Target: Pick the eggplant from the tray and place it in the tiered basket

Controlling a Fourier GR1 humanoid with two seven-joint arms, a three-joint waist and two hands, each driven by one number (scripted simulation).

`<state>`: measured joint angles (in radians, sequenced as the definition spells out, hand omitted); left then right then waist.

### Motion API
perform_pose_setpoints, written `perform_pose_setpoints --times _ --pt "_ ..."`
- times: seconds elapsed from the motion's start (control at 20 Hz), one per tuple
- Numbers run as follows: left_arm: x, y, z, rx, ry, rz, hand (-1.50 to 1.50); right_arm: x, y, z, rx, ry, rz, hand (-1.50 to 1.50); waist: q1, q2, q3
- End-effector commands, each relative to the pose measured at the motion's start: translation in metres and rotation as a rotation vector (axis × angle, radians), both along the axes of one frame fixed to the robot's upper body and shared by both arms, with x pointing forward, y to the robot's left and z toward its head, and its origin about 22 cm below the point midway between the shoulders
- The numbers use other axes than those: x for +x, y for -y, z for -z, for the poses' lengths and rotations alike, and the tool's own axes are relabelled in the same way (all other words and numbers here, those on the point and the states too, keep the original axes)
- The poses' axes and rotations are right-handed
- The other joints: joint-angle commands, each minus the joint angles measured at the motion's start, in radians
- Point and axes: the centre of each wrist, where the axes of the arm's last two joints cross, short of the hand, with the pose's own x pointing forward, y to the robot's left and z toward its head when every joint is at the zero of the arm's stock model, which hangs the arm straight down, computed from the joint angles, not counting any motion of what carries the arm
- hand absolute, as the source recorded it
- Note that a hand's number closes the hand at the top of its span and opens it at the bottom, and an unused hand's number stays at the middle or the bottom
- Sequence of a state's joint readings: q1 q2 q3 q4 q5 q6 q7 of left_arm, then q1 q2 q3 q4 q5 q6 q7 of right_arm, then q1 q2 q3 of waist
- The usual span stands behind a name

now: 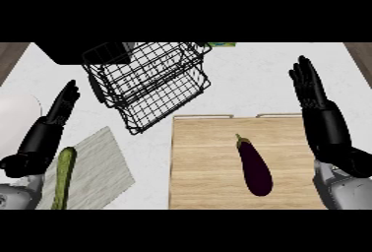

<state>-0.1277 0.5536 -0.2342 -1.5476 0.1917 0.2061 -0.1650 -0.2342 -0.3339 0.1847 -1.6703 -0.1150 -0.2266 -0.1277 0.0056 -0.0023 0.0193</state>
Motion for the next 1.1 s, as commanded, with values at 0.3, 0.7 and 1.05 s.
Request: perform_pose_setpoints --times 0.3,0.7,1.05 --pt "0.000 0.011 0.000 0.118 0.001 0.036 0.00 0.018 -0.003 -0.024 -0.330 -0.130 -0.160 1.50 -0.012 -0.006 -0.035" --pt "-0.005 0.044 -0.013 0.115 0.000 0.027 0.00 0.016 -0.045 -0.024 0.204 -0.330 -0.293 -1.50 -0.005 0.001 -0.019" --pt "-0.008 0.032 0.002 0.130 0.002 0.016 0.00 0.021 -0.008 -0.084 -0.463 -0.564 -0.359 -1.50 -0.012 -0.005 -0.023"
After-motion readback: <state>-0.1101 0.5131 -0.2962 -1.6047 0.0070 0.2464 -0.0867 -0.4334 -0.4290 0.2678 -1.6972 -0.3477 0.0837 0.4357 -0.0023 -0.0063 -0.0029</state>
